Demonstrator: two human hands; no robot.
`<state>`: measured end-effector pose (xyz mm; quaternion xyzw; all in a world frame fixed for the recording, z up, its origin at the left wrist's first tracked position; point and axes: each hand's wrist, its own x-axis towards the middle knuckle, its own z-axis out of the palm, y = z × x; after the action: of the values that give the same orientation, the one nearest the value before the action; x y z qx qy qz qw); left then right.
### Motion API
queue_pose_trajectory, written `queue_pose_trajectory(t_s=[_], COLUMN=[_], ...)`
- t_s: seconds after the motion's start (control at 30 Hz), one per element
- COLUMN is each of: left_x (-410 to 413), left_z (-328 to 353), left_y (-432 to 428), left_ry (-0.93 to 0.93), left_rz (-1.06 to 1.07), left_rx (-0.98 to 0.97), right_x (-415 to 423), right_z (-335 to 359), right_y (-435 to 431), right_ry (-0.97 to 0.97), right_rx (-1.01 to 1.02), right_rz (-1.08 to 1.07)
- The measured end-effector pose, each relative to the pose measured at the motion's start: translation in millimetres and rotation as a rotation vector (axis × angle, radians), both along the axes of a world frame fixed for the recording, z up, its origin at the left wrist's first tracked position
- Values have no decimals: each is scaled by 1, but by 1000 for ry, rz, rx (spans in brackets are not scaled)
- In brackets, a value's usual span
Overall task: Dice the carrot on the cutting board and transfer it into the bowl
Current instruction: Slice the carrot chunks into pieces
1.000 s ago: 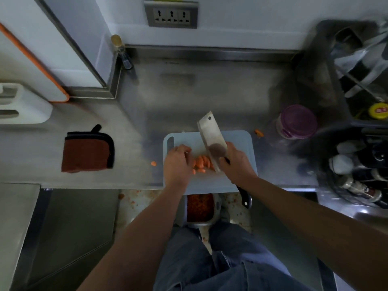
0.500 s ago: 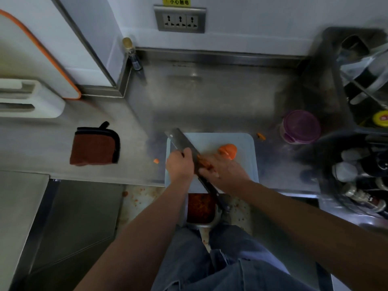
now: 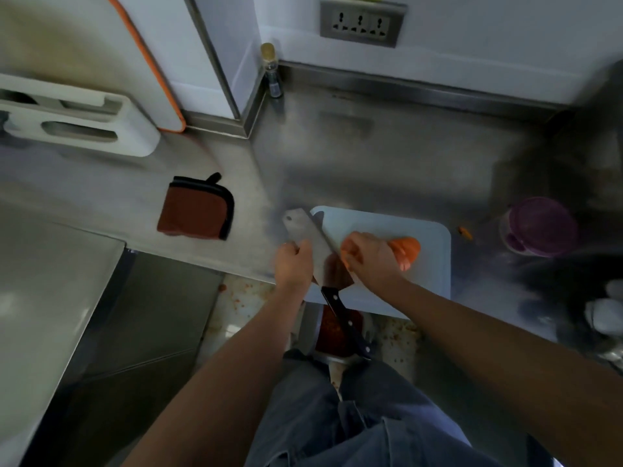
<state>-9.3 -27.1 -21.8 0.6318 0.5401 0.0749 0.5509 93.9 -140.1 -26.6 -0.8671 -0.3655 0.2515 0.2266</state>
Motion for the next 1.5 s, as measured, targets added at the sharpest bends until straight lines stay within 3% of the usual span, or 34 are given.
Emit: queue_pose_trajectory(t_s=[0.1,0.23,0.43,0.6,0.63,0.7,0.77,0.83,1.0,1.23,1.5], left_x=[-6,-2,35,60,60,56,49,40,20,2,-5], left_z=[3,9,23,35,35,26,12,-3,-22,-29,-35], left_y=[6,6,-13,-52,-57,-58,-51,-42,-33,-25,-16], left_ry=[-5,-1,21,-122,-129,-44,162,338,341,272,237], left_rz=[32,103,33,-163,-218,-402,-580,-672,-768,-888,-933], left_rx=[9,7,97,-29,6,279,567,670,600,466,485], right_x=[2,1,-6,7,9,13,13,8,-19,-43,-49], right_z=[-8,7,27,38,40,39,35,31,18,14,8], right_y=[1,-2,-21,-63,-72,-91,-108,-119,-127,-88,-44], right_ry=[-30,2,-77,-103,-124,-137,-117,-56,38,74,102], right_rx=[-40,126,-67,27,62,89,56,23,-55,-26,23], right_rz=[-37,-62,111,-140,-202,-341,-463,-554,-596,-452,-399])
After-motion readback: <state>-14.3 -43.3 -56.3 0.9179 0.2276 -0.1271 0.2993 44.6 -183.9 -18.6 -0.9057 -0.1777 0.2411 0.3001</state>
